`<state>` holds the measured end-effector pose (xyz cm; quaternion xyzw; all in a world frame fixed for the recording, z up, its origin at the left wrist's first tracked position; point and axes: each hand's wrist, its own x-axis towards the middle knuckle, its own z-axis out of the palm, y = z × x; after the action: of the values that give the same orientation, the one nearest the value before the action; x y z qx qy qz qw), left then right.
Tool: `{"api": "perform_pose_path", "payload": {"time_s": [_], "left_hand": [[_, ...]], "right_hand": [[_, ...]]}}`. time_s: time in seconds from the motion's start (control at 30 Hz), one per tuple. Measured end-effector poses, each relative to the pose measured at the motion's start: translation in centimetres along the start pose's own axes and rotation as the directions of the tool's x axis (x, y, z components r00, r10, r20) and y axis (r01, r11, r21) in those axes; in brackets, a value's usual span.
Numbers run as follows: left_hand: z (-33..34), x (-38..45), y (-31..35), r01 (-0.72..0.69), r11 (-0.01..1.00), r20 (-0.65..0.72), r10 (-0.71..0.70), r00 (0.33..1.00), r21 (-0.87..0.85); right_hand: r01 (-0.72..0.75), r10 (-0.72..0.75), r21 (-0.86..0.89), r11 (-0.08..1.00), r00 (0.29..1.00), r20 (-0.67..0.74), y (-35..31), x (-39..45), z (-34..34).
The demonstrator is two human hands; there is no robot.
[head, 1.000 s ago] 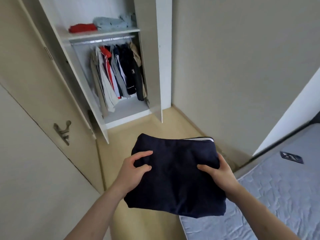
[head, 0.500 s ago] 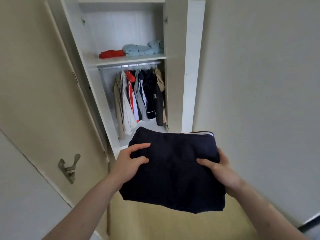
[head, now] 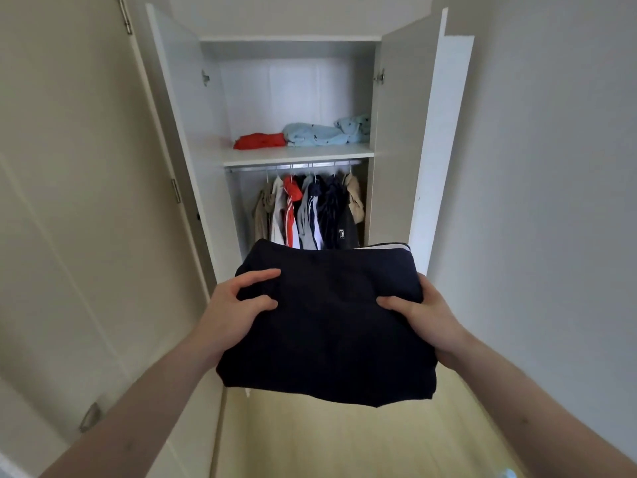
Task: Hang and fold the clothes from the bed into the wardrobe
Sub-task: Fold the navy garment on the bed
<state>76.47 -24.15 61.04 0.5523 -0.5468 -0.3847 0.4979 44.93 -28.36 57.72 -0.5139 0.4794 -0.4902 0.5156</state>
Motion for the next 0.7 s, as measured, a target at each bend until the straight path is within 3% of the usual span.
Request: {"api": "perform_pose_path", "payload": {"time_s": [0.7], "left_hand": [[-6.2,35.2,-1.0,-0.102,0.994,0.049,0.103,0.993,-0.023]], "right_hand": [[0.084,-0.087,-0.035,0.996,0.990,-0.114,-4.7,32.1,8.9]]}}
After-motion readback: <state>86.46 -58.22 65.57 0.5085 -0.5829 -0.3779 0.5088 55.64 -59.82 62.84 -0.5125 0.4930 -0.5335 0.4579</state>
